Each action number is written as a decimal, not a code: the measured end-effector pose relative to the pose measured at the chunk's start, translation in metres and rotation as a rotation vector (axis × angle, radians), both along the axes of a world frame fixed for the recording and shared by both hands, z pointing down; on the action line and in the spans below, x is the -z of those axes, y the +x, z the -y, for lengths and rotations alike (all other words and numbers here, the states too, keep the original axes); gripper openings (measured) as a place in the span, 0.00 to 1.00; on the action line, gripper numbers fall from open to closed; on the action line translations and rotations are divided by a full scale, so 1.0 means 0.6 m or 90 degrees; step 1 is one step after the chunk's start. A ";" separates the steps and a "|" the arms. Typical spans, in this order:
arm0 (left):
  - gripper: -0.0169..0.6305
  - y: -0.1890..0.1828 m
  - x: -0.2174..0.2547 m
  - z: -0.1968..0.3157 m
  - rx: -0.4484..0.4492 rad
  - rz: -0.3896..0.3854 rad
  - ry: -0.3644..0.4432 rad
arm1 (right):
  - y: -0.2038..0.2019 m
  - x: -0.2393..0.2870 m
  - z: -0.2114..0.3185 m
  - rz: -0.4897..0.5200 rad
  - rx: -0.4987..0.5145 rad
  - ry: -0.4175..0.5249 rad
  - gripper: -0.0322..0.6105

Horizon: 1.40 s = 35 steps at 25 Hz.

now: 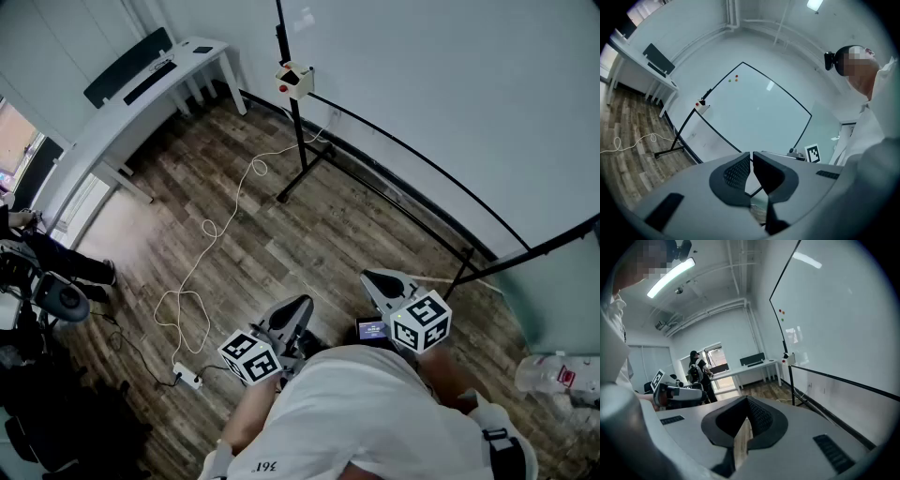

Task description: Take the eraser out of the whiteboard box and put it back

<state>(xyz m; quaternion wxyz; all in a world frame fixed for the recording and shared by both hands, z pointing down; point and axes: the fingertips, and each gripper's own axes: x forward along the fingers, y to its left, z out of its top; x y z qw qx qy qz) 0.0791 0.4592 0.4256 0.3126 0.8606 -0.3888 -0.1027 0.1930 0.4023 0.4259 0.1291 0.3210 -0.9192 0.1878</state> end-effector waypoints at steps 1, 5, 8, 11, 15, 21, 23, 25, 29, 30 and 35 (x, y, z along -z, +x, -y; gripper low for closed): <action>0.04 0.003 0.000 0.002 0.001 0.000 -0.002 | 0.003 -0.001 0.001 0.001 0.001 -0.001 0.09; 0.04 0.015 0.004 0.007 0.012 -0.003 -0.015 | 0.015 -0.002 0.005 0.000 0.006 -0.001 0.09; 0.04 0.026 0.004 0.010 0.008 -0.002 -0.010 | 0.026 -0.003 0.008 0.000 0.007 -0.002 0.09; 0.04 0.036 0.003 0.016 0.014 -0.001 -0.012 | 0.039 -0.004 0.016 0.011 0.003 -0.006 0.09; 0.04 0.042 0.002 0.030 0.024 0.002 -0.003 | 0.054 -0.003 0.033 0.024 -0.009 -0.007 0.09; 0.06 0.060 0.003 0.056 0.052 0.013 -0.010 | 0.082 -0.011 0.055 0.016 -0.010 -0.001 0.10; 0.08 0.069 0.002 0.063 0.055 0.013 -0.014 | 0.087 -0.012 0.063 0.019 -0.004 0.000 0.13; 0.07 0.080 0.001 0.070 0.051 0.012 -0.010 | 0.088 -0.010 0.069 0.024 0.007 0.003 0.23; 0.08 0.098 -0.002 0.081 0.059 0.011 -0.017 | 0.094 -0.013 0.082 0.021 0.027 0.010 0.24; 0.08 0.101 -0.003 0.083 0.063 0.011 -0.021 | 0.096 -0.016 0.085 0.020 0.030 0.010 0.24; 0.08 0.091 -0.006 0.097 0.078 0.015 -0.028 | 0.088 -0.024 0.106 0.019 0.039 0.004 0.25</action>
